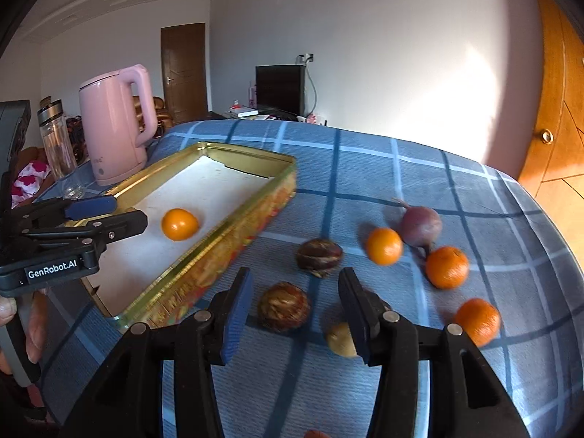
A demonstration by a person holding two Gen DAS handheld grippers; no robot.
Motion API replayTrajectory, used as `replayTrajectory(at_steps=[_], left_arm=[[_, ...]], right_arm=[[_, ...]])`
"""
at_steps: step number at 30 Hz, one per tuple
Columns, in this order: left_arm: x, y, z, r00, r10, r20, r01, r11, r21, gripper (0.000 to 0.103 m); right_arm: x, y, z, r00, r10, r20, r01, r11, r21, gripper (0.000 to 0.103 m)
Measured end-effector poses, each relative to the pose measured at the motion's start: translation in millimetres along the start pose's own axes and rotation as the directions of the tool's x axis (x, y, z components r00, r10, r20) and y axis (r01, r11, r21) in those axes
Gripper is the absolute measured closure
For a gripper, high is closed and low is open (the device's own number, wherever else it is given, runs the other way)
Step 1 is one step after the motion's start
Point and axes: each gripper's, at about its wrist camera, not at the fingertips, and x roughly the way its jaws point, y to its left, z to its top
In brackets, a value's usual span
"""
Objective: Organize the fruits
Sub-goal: 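Open both tools to drop the fruits into the tin tray, then grasp the brown nut with the left tool while the right tool grasps a mandarin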
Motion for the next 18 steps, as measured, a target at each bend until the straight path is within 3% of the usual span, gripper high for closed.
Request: replayTrajectory(at_steps=[11,18], left_arm=[[4,-84,-5,0.997,-0.071,-0.017,0.073,0.989,0.13,0.04],[22,-111,-8,0.993,-0.091,-0.069,0.101,0.983,0.156,0.04]], right_arm=[[-7,-45,-21,0.995,-0.101,-0.022,0.103,0.991,0.082,0.053],[-12,-64,-33,0.995,-0.102,-0.019,0.104,0.987,0.125,0.053]])
